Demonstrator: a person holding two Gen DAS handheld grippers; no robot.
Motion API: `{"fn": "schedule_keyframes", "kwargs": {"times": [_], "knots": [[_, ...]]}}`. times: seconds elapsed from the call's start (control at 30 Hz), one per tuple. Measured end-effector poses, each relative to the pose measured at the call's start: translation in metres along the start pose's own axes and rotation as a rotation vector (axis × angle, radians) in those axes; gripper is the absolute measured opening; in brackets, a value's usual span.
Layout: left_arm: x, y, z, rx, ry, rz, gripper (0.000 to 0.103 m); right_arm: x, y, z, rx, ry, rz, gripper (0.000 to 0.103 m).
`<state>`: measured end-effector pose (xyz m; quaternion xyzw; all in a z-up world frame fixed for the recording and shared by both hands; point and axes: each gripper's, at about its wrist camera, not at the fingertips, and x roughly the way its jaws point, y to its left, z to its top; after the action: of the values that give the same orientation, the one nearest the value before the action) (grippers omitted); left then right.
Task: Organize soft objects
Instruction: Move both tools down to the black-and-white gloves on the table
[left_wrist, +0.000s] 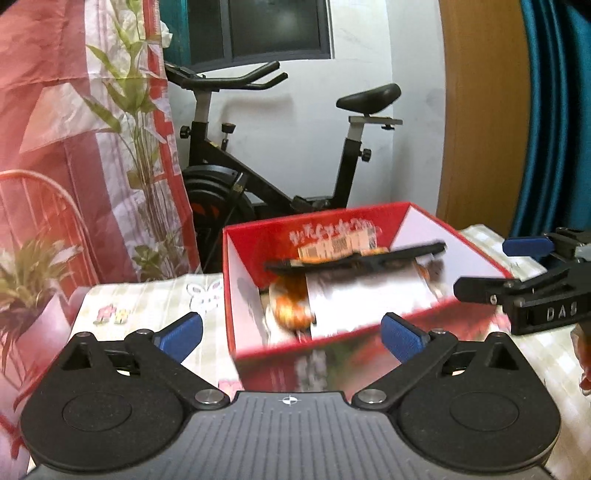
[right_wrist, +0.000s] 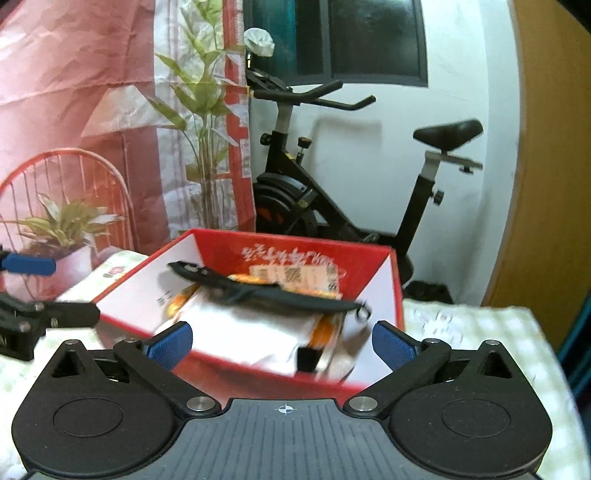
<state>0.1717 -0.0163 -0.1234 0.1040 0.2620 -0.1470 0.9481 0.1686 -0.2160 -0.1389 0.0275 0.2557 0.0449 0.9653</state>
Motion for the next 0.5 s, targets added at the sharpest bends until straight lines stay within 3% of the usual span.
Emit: {"fn": "schedule_keyframes", "kwargs": {"times": [0.27,0.5], "knots": [[-0.022,-0.006,-0.059,0.002,0.055,-0.027,0.103,-0.024,0.016,-0.051,0.023,0.029,0.006,0.103],[-0.013,-0.005,-0.091,-0.05,0.124,-0.015,0.103,-0.025,0.029,-0.096,0.048,0.082,-0.017,0.103]]}}
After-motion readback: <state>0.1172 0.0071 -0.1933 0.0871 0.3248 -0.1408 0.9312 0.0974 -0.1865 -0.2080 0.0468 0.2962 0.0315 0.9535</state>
